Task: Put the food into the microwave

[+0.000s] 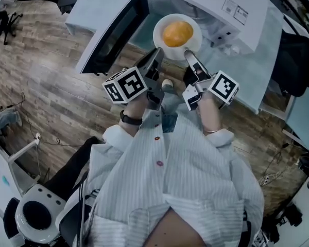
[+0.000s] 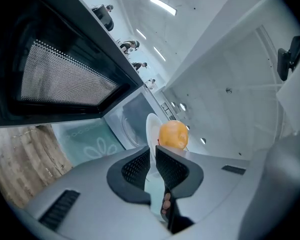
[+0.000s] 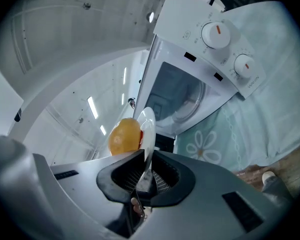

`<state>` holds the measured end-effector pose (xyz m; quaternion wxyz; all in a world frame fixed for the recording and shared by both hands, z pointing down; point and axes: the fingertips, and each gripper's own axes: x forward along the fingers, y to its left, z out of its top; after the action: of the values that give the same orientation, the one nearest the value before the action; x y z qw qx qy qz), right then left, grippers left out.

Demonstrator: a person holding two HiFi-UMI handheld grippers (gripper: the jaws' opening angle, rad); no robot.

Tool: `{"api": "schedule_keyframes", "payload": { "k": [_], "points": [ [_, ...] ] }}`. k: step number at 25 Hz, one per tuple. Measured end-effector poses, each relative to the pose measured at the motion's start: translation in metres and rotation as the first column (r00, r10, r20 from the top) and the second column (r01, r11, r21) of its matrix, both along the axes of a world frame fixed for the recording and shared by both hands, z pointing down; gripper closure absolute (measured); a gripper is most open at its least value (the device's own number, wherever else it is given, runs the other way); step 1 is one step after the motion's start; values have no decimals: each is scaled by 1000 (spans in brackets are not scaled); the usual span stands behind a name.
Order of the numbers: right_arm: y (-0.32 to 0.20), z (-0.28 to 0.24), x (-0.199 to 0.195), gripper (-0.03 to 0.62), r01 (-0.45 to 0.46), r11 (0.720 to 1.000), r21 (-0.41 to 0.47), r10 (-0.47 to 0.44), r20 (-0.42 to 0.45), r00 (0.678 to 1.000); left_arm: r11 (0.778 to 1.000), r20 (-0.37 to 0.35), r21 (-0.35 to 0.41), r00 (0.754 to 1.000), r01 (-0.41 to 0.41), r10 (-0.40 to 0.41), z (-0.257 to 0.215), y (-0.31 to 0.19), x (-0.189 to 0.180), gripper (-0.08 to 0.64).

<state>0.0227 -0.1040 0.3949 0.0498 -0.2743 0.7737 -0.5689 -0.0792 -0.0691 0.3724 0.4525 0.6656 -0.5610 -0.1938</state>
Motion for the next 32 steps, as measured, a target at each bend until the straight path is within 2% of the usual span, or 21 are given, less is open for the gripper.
{"api": "schedule_keyframes", "payload": {
  "k": [14, 22, 26, 32],
  "points": [
    [-42, 14, -5, 546, 20, 999, -49, -20, -14, 1000, 1000, -23, -11, 999, 26, -26, 11, -42, -3, 518],
    [-58, 14, -6, 546, -31, 999, -43, 29, -35, 999, 999, -46, -28, 998, -34, 33, 14, -61, -6, 518],
    [-62, 15, -15, 546, -60, 995, -76, 61, 3, 998, 997, -34, -41, 998, -61, 60, 18, -72, -12, 518],
    [-73, 20, -9, 546, -107, 989, -101, 106, -16, 994, 994, -36, -44, 994, -101, 99, 21, -87, -8, 518]
  ]
}}
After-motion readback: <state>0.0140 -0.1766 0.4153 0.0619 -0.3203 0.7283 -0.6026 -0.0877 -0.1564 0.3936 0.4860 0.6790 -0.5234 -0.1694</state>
